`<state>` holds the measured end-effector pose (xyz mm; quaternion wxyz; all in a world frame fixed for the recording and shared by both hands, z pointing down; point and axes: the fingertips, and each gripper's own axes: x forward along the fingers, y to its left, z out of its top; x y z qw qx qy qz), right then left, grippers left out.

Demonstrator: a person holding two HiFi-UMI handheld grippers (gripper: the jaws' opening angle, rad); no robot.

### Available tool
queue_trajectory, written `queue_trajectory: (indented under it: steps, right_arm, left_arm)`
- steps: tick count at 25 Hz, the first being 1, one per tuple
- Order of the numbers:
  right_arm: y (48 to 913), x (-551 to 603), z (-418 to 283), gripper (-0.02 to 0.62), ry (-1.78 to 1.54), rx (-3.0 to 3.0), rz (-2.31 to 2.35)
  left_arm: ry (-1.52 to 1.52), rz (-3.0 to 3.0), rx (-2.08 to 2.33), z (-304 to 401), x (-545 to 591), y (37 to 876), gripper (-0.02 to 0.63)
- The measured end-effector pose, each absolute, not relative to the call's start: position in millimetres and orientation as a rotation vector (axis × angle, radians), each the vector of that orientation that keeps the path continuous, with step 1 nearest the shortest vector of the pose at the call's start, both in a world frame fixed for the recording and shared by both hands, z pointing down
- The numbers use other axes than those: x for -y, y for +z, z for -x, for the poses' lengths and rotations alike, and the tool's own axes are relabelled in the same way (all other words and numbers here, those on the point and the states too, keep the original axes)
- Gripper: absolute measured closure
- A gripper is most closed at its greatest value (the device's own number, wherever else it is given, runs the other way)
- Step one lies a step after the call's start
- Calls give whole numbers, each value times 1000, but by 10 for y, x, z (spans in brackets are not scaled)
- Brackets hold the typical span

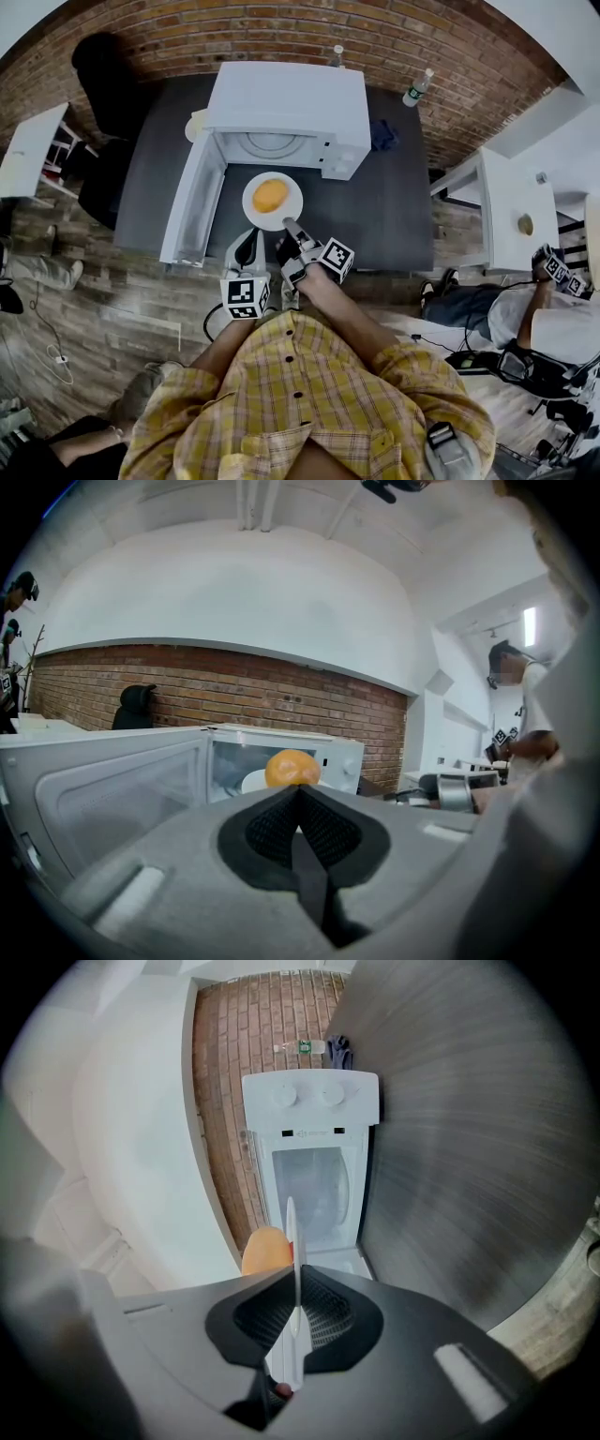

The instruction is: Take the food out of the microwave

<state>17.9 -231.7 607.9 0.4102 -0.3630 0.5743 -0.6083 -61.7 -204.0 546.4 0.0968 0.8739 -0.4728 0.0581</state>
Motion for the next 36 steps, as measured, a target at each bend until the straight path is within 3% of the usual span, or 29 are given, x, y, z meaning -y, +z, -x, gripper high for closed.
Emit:
queue_trajectory:
  steps: [36]
  right_arm:
    - [5824, 2116, -185, 578, -1489, -1486, 940]
  left_arm:
    - [124, -2638, 1394, 634, 1936, 5287, 607]
